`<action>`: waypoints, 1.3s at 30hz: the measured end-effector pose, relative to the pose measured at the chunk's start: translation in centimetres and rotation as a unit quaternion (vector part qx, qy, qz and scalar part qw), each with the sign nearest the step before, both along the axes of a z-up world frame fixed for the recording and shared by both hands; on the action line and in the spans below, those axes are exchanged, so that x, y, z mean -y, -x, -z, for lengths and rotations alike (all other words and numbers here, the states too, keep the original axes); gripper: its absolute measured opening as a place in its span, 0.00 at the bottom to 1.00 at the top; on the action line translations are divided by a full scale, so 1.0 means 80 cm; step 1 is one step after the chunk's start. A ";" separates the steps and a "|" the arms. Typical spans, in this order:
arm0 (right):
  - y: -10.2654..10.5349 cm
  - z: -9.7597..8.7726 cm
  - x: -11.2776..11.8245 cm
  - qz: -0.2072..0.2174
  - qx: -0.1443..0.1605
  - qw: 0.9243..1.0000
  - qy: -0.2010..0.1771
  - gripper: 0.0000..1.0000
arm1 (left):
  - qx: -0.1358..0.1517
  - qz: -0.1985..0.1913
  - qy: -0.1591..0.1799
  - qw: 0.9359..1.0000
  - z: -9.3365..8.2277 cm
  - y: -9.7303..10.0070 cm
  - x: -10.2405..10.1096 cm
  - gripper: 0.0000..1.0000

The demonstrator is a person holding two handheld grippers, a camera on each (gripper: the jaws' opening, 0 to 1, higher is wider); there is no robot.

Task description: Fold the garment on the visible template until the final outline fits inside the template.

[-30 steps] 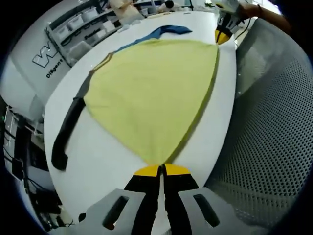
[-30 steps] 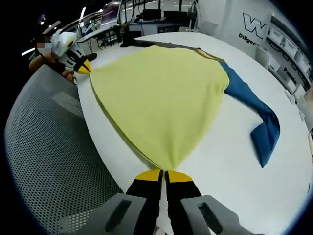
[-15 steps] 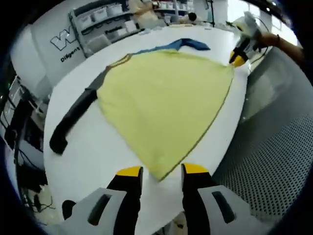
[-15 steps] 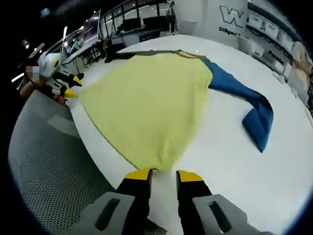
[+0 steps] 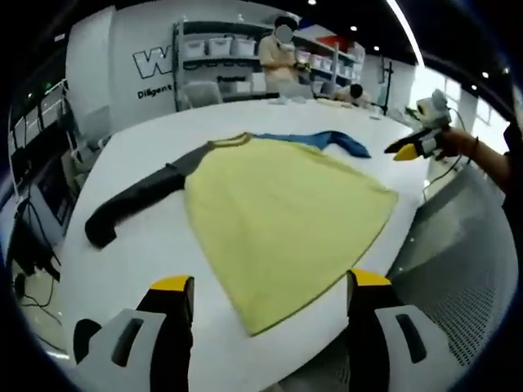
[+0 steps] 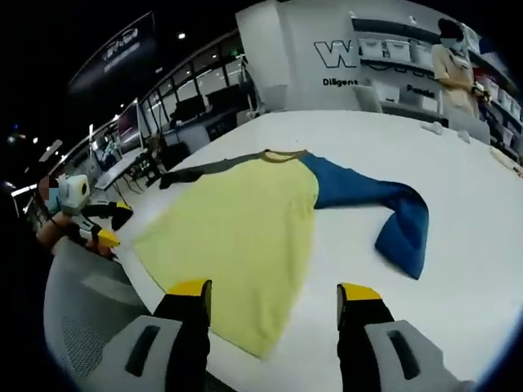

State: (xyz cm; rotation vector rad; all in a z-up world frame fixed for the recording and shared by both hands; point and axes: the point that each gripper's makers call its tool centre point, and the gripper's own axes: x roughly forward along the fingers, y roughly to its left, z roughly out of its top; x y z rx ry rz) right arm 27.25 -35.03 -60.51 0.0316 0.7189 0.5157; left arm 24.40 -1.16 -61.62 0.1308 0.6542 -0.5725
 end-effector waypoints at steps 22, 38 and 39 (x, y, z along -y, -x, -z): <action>-0.078 0.003 0.106 0.178 0.011 0.983 -0.036 0.67 | 0.015 0.006 0.011 1.000 -0.013 0.011 0.017 0.99; -0.109 0.046 0.159 0.270 -0.028 0.960 -0.072 0.59 | 0.056 0.011 0.013 0.998 -0.035 0.013 0.023 0.94; -0.110 0.049 0.160 0.275 -0.031 0.958 -0.072 0.58 | 0.055 0.012 0.012 0.998 -0.034 0.013 0.023 0.94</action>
